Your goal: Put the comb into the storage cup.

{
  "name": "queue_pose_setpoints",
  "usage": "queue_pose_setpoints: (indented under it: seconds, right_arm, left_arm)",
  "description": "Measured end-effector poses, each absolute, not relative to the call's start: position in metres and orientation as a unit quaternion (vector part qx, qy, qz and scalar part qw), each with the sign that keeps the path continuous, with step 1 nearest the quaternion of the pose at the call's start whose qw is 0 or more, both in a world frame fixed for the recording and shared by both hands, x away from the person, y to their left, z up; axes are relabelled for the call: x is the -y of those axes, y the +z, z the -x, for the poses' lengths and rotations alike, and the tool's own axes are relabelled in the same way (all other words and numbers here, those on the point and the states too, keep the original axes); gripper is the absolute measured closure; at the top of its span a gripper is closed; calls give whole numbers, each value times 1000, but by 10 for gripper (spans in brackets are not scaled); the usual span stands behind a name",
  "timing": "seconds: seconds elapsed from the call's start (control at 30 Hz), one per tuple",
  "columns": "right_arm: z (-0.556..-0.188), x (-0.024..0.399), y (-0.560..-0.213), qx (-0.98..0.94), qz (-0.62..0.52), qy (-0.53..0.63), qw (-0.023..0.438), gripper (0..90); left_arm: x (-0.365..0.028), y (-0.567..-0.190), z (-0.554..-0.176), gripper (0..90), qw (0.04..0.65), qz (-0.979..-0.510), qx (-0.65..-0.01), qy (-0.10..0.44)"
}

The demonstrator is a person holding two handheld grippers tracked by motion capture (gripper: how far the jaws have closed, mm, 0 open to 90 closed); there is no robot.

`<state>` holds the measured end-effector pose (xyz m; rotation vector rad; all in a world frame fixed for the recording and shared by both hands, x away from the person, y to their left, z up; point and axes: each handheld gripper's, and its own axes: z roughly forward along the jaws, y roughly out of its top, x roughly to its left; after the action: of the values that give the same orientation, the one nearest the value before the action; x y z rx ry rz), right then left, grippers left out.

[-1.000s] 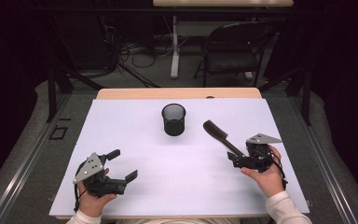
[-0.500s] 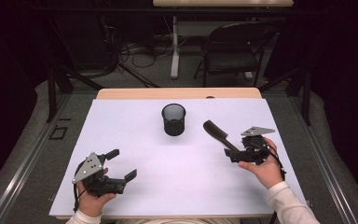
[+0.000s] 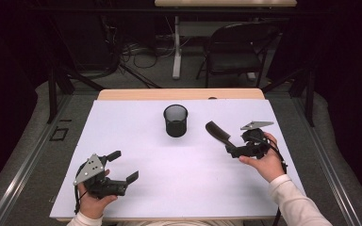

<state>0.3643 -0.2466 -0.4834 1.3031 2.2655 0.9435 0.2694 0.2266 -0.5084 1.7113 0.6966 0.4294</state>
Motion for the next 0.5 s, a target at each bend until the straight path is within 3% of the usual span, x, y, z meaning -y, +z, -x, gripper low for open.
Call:
queue_pose_setpoints:
  seconds: [0.5]
  right_arm:
    - [-378,242,-469,-833,-452,277,159,149]
  left_arm:
    - [-226,-509,-270,15,582,-734,-298,183]
